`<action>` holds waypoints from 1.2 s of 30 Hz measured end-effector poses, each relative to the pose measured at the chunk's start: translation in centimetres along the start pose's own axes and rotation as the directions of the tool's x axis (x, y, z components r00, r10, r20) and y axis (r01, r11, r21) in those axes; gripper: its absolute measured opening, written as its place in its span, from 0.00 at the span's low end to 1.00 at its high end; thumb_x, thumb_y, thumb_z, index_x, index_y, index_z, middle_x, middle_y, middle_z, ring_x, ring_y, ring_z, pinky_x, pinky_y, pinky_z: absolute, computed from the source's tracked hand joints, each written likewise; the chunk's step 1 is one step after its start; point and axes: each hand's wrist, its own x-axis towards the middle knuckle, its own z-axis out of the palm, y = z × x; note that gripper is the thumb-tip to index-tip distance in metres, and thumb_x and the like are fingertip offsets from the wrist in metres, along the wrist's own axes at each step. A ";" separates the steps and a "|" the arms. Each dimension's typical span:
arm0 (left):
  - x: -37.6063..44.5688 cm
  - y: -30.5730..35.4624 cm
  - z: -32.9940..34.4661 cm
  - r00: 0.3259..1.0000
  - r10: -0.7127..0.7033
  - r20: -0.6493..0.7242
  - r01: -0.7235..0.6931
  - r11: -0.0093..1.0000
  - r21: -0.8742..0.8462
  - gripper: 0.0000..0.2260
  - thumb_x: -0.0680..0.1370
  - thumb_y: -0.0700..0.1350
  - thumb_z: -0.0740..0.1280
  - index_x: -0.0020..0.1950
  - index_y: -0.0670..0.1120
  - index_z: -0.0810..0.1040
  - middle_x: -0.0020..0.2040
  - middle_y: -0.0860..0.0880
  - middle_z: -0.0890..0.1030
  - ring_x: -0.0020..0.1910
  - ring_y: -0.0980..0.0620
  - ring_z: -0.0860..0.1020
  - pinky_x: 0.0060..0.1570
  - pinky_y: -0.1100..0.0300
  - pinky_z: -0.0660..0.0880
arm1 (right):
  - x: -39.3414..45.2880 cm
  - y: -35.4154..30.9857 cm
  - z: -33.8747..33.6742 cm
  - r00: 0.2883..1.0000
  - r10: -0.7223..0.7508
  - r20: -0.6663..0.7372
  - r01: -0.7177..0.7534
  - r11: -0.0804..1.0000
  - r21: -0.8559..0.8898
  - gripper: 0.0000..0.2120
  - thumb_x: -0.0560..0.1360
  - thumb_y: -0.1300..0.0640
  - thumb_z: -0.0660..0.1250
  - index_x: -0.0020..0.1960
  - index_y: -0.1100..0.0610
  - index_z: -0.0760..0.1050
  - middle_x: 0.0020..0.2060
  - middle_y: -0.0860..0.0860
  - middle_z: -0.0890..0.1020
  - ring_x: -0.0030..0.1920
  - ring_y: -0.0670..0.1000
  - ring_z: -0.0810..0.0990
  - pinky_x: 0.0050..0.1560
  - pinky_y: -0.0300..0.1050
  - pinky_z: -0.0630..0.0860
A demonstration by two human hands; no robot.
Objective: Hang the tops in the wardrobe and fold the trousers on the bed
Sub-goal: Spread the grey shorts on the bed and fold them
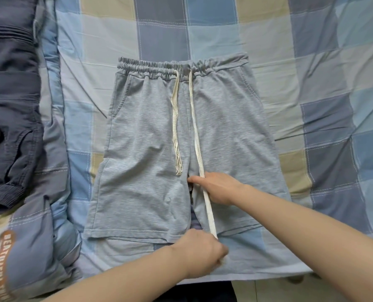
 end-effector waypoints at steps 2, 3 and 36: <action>-1.5 -0.6 -2.9 0.993 0.022 -0.119 -0.058 0.950 -0.308 0.07 0.79 0.48 0.64 0.51 0.46 0.77 0.47 0.45 0.82 0.46 0.45 0.79 0.42 0.55 0.70 | 0.0 0.6 0.3 1.000 0.019 0.001 -0.019 0.995 0.099 0.24 0.73 0.63 0.59 0.67 0.48 0.65 0.51 0.53 0.77 0.50 0.57 0.77 0.43 0.48 0.71; -2.2 -1.5 -4.6 0.986 -0.005 -0.169 -0.077 0.876 -0.476 0.05 0.78 0.48 0.66 0.47 0.46 0.77 0.42 0.48 0.81 0.41 0.51 0.78 0.40 0.58 0.71 | -0.1 0.8 0.4 0.999 0.033 -0.008 -0.031 0.984 0.177 0.22 0.73 0.61 0.60 0.65 0.48 0.67 0.50 0.52 0.79 0.50 0.55 0.78 0.44 0.47 0.72; 9.0 -7.1 -5.2 0.712 -0.642 -0.284 0.556 0.763 -0.330 0.30 0.78 0.45 0.59 0.78 0.53 0.54 0.80 0.50 0.41 0.78 0.44 0.37 0.73 0.40 0.38 | -12.1 11.8 3.3 0.581 0.813 0.044 -0.380 0.223 0.898 0.34 0.74 0.55 0.70 0.74 0.55 0.56 0.58 0.56 0.77 0.52 0.52 0.76 0.49 0.39 0.71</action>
